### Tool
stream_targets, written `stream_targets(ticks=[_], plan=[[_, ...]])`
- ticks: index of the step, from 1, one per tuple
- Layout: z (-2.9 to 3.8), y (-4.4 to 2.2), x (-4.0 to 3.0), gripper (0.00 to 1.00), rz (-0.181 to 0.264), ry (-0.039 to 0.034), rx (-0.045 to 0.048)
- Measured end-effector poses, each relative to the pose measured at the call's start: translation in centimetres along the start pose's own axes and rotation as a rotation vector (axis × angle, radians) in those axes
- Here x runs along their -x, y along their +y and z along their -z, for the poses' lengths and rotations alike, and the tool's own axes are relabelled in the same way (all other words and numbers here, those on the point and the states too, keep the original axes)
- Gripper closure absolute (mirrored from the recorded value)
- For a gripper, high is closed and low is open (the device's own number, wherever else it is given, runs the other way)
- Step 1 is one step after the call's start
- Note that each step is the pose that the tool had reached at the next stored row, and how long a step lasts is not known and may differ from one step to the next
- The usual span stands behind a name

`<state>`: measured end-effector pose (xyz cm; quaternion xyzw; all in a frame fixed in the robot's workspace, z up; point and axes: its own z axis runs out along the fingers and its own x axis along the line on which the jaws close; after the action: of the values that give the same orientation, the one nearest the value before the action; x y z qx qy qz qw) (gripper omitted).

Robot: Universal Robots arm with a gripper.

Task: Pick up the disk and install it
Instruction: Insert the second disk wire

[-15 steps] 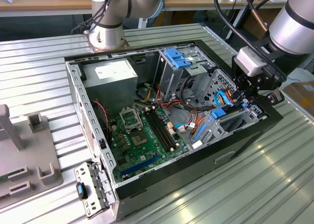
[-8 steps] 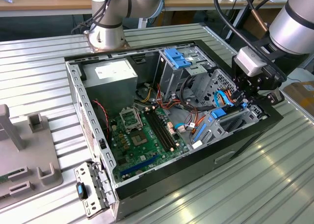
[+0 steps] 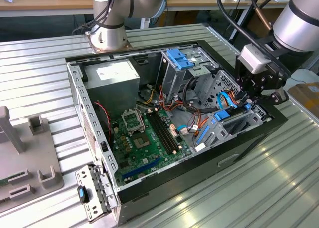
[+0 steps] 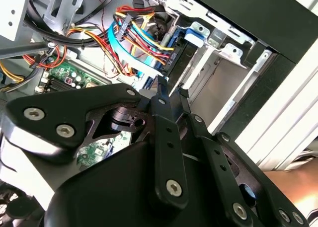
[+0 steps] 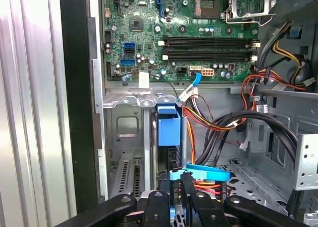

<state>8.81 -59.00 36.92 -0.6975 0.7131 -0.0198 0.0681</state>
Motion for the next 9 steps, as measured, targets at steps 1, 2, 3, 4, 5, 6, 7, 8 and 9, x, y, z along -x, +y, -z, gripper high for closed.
stream_targets(ticks=[1, 2, 3, 4, 5, 6, 7, 8, 9], plan=[[-0.03, -0.07, 0.18, 0.76, -0.001, 0.0018, 0.0097], [-0.04, -0.11, 0.29, 0.76, -0.002, 0.0025, 0.0149], [-0.04, -0.13, 0.40, 0.76, -0.003, 0.0030, 0.0216], [-0.06, -0.18, 0.44, 0.76, -0.003, 0.0030, 0.0316], [-0.07, -0.19, 0.45, 0.76, -0.004, 0.0030, 0.0345], [-0.06, -0.19, 0.49, 0.76, -0.004, 0.0032, 0.0363], [-0.05, -0.18, 0.53, 0.76, -0.004, 0.0036, 0.0375], [-0.06, -0.19, 0.53, 0.76, -0.004, 0.0034, 0.0381], [-0.06, -0.19, 0.53, 0.76, -0.004, 0.0034, 0.0382]])
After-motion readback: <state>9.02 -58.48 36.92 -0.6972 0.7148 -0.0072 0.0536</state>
